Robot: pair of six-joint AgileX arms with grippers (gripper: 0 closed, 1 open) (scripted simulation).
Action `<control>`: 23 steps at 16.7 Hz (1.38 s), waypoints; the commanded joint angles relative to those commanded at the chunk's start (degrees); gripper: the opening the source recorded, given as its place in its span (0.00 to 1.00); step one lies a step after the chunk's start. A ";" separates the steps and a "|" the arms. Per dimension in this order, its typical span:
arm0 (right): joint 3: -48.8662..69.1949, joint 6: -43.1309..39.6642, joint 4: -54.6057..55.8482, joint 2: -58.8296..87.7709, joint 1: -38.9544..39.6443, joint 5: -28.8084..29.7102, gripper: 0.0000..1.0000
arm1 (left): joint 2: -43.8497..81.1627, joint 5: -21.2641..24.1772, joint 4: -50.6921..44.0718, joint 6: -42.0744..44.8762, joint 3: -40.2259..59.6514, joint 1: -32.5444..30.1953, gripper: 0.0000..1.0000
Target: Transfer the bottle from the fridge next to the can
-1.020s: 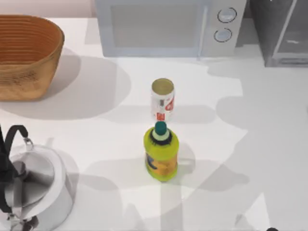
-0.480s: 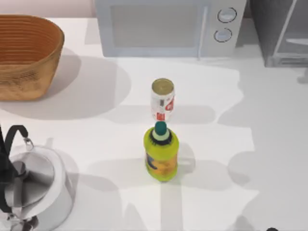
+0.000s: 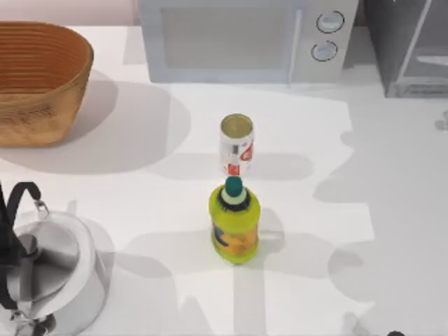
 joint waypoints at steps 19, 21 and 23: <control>-3.83 -0.88 18.64 14.73 48.88 48.78 0.00 | 0.00 0.00 0.00 0.00 0.00 0.00 1.00; -3.83 -0.88 18.64 14.73 48.88 48.78 0.00 | 0.00 0.00 0.00 0.00 0.00 0.00 1.00; -3.66 -0.77 18.52 14.63 48.72 48.61 0.00 | 0.00 0.00 0.00 0.00 0.00 0.00 1.00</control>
